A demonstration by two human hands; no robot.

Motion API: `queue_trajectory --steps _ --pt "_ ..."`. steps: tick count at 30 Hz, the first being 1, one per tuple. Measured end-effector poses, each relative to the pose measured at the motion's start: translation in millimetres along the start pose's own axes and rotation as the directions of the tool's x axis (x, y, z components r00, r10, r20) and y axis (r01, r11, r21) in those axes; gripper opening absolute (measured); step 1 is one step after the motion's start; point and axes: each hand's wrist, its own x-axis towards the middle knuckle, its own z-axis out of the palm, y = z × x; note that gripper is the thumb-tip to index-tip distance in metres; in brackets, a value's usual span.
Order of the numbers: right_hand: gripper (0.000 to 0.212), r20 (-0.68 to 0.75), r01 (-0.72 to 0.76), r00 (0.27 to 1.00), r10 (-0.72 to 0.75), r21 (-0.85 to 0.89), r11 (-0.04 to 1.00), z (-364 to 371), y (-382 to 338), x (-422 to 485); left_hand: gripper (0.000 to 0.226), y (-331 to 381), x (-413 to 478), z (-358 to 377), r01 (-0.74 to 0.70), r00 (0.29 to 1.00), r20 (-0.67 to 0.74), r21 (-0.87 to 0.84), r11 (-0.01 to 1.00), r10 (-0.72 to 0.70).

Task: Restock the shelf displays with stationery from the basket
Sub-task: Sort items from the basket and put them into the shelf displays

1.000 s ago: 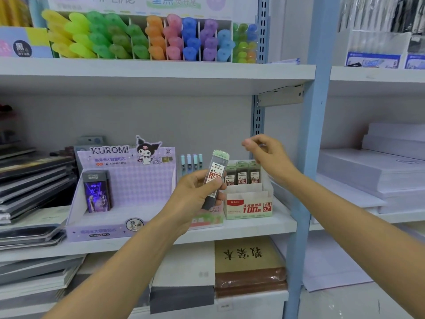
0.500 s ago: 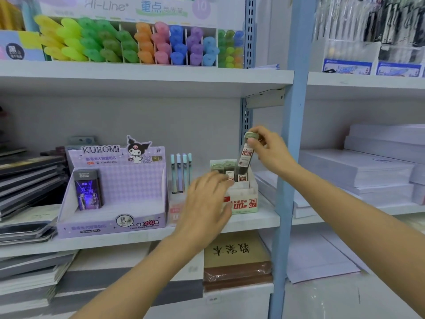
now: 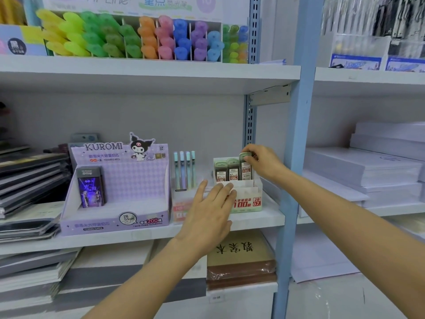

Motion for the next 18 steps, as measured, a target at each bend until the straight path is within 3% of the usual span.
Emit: queue_trajectory --steps 5,9,12,15,18 --pt "0.017 -0.104 -0.007 0.995 -0.002 -0.085 0.996 14 11 1 0.070 -2 -2 3 -0.010 1.000 -0.008 -0.002 1.000 0.010" --pt "0.031 -0.091 0.036 0.995 -0.048 -0.127 0.991 18 9 -12 0.064 -1 -9 -1 -0.013 1.000 -0.028 -0.052 0.999 0.012" --pt "0.028 -0.176 0.185 0.966 -0.190 -0.043 0.982 22 -7 -41 0.046 4 -26 -9 -0.017 0.989 -0.145 -0.162 0.987 -0.007" --pt "0.013 -0.228 0.345 0.922 -0.313 0.115 0.932 39 -27 -88 0.026 15 -60 3 0.022 0.941 -0.316 -0.297 0.955 -0.121" --pt "0.011 -0.069 0.348 0.937 -0.343 0.290 0.892 82 -32 -143 0.016 32 -112 35 0.133 0.933 -0.255 -0.410 0.902 -0.253"
